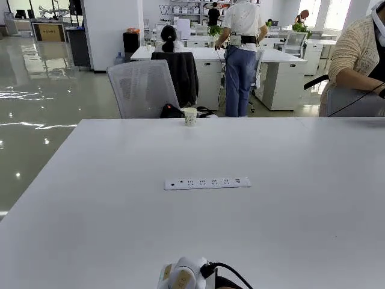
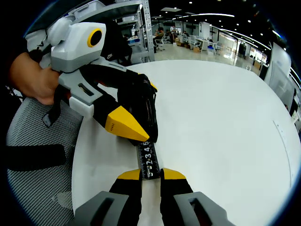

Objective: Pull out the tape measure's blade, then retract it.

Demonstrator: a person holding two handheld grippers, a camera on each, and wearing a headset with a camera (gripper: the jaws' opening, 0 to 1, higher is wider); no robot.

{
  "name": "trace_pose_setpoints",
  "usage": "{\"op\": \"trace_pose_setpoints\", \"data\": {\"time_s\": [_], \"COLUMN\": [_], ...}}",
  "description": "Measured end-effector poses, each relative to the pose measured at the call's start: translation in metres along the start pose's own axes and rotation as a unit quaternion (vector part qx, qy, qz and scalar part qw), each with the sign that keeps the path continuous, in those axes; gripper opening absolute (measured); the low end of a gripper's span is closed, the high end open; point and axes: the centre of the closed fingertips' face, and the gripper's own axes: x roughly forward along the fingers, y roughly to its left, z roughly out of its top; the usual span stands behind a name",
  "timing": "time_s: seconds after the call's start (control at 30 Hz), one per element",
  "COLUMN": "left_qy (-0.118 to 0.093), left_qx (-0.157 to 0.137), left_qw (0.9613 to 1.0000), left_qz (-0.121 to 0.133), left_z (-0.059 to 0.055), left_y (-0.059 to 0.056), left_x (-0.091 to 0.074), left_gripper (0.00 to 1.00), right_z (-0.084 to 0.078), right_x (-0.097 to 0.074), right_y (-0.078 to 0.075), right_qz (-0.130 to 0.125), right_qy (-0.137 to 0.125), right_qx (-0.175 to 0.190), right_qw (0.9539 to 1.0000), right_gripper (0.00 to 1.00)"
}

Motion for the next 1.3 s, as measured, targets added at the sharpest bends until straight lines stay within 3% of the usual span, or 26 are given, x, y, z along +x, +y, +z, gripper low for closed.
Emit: {"op": "trace_pose_setpoints", "data": {"time_s": [1.3], "left_qy": [0.000], "left_qx": [-0.003], "left_qw": [1.0000], "left_qz": [-0.002], "left_z": [-0.0004], "left_y": [0.0013], "left_x": [0.0004], "left_gripper": [0.61], "right_z": [0.0082], "right_x": [0.0075], "right_y": [0.0020], "right_qz": [0.005], "right_qy": [-0.013], "right_qx": [-0.006], "right_qw": [0.9999], "right_gripper": [0.11]}}
